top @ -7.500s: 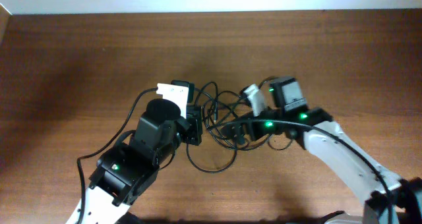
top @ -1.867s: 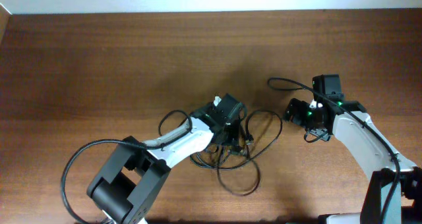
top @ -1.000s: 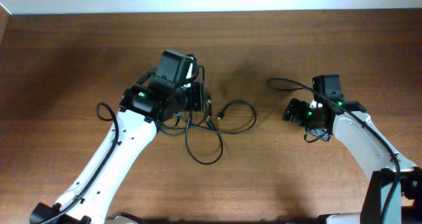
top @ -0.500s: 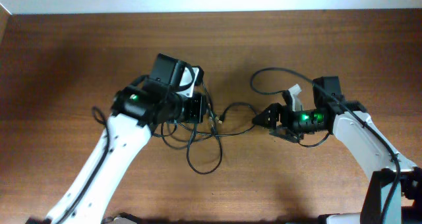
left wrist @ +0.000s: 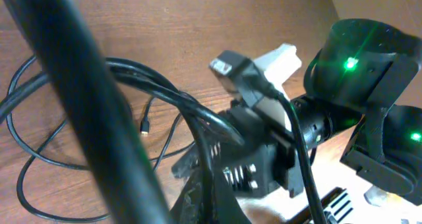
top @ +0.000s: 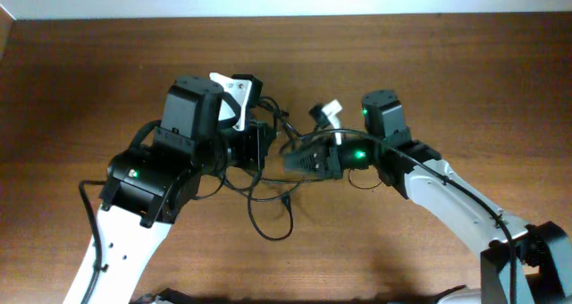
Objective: Untangle cables
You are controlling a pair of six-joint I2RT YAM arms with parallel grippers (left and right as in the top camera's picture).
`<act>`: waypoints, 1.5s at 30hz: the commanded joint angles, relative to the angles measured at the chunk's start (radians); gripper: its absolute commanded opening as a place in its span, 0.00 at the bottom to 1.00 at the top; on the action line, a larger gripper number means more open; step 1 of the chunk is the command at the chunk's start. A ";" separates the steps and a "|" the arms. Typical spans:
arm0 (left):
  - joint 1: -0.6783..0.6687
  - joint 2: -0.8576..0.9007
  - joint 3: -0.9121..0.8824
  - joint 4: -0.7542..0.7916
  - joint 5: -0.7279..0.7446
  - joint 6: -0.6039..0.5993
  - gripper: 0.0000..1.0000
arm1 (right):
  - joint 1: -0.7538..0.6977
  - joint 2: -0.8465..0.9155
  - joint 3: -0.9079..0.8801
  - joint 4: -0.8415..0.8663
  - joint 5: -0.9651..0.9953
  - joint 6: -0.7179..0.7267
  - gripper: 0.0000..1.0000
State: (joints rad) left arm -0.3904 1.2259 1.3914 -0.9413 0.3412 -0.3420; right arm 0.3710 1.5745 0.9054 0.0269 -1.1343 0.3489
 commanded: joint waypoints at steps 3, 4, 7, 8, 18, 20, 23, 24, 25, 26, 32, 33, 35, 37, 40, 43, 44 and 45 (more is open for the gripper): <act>0.003 -0.003 0.011 -0.043 -0.061 -0.013 0.00 | -0.105 -0.003 0.008 0.126 -0.156 0.101 0.57; 0.003 -0.003 0.011 -0.046 -0.095 -0.012 0.00 | -0.105 -0.005 0.008 0.127 -0.201 0.004 0.66; 0.003 -0.003 0.011 -0.092 -0.246 0.053 0.00 | -0.103 -0.007 0.008 0.192 -0.188 -0.057 0.87; 0.003 -0.003 0.011 -0.093 -0.227 0.061 0.00 | -0.102 -0.007 0.008 0.283 -0.140 -0.057 0.91; 0.003 -0.018 0.011 -0.155 -0.334 0.088 0.00 | -0.130 -0.006 0.008 0.002 0.524 -0.259 0.04; 0.003 -0.017 0.010 -0.224 -0.368 0.039 0.00 | -0.239 -0.006 0.007 -0.200 0.734 -0.206 0.04; 0.002 -0.012 0.010 -0.216 -0.367 -0.145 0.00 | -0.314 -0.006 0.007 -0.283 0.743 -0.175 0.52; 0.002 -0.006 0.010 -0.215 -0.364 -0.148 0.00 | -0.313 -0.006 0.007 -0.291 0.743 -0.156 0.99; 0.002 0.002 0.010 -0.216 -0.363 -0.148 0.00 | -0.312 -0.006 0.007 -0.315 0.743 -0.153 0.98; 0.002 0.018 0.010 -0.214 -0.364 -0.198 0.00 | -0.312 -0.006 0.007 -0.331 0.743 -0.153 0.98; -0.109 0.236 0.000 -0.109 -0.364 -0.283 0.00 | -0.312 -0.006 0.007 -0.330 0.743 -0.153 0.99; -0.146 0.307 0.000 -0.080 -0.364 -0.303 0.00 | -0.312 -0.006 0.007 -0.330 0.744 -0.153 0.98; -0.191 0.435 0.000 -0.058 -0.364 -0.307 0.00 | -0.312 -0.006 0.007 -0.330 0.743 -0.153 0.98; -0.206 0.494 0.000 -0.058 -0.364 -0.321 0.00 | -0.312 -0.006 0.007 -0.330 0.743 -0.153 0.98; -0.200 0.503 0.003 -0.060 -0.364 -0.312 0.00 | -0.312 -0.006 0.007 -0.330 0.743 -0.153 0.99; -0.132 0.428 0.004 -0.061 -0.379 -0.308 0.00 | -0.312 -0.006 0.007 -0.330 0.743 -0.153 0.98; -0.124 0.433 0.002 -0.058 -0.393 -0.309 0.00 | -0.312 -0.006 0.007 -0.330 0.744 -0.153 0.98; -0.125 0.447 0.002 -0.053 -0.391 -0.309 0.00 | -0.312 -0.006 0.007 -0.330 0.743 -0.153 0.99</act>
State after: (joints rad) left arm -0.5171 1.6752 1.3914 -1.0016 -0.0299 -0.6487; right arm 0.0620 1.5719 0.9134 -0.3038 -0.4030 0.1879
